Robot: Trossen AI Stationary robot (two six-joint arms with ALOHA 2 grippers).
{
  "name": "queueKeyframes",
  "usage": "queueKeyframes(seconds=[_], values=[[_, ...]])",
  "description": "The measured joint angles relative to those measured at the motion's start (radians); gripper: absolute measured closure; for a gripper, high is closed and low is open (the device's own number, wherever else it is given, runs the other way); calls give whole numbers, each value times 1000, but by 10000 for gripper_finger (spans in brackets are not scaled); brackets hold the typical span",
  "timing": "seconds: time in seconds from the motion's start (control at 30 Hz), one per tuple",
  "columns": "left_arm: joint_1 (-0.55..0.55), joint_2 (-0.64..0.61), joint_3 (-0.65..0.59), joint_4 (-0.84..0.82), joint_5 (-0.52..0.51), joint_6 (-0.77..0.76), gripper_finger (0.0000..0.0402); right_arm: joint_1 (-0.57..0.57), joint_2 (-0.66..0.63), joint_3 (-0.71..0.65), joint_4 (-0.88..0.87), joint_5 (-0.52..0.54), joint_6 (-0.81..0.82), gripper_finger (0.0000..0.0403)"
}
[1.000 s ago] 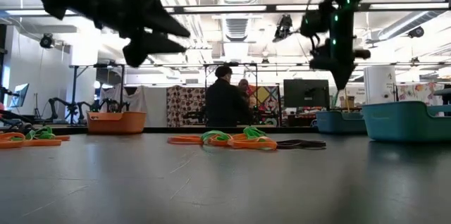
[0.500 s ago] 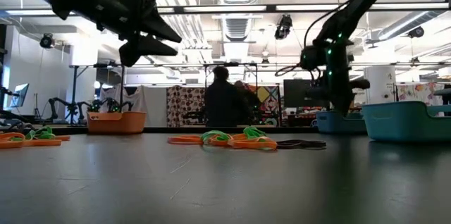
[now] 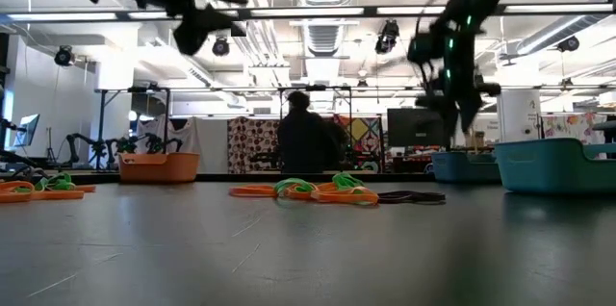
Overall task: Sort rubber bands into baskets
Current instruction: Put the green rubber band into the blue bin
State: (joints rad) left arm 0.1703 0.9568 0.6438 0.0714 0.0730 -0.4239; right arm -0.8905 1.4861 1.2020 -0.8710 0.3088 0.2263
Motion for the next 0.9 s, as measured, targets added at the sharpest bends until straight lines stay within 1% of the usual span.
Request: queueKeyframes(seconds=[0.1,0.2,0.27,0.37,0.43,0.57,0.67,0.8,0.9], values=[[1,-49,-1,-27,-1,18,248,83,-82,-5,5,-4,52,224],[-2,-94,-17,-51,-1,22,248,204,-154,-22,42,-55,77,223],[-15,-117,-28,-68,1,27,248,323,-195,-42,108,-94,100,226],[-32,-128,-54,-65,63,69,248,513,-224,-85,223,-167,151,233],[-39,-122,-82,-65,95,76,248,633,-223,-120,305,-163,224,237],[-54,-102,-144,-67,98,61,248,825,-159,-174,415,-152,359,241],[-57,-90,-195,-46,93,40,248,930,-87,-182,444,-104,383,240],[-57,-66,-281,36,47,29,248,962,8,-149,433,-106,427,243],[-59,-40,-376,200,42,-35,248,969,71,-109,435,-105,356,252]])
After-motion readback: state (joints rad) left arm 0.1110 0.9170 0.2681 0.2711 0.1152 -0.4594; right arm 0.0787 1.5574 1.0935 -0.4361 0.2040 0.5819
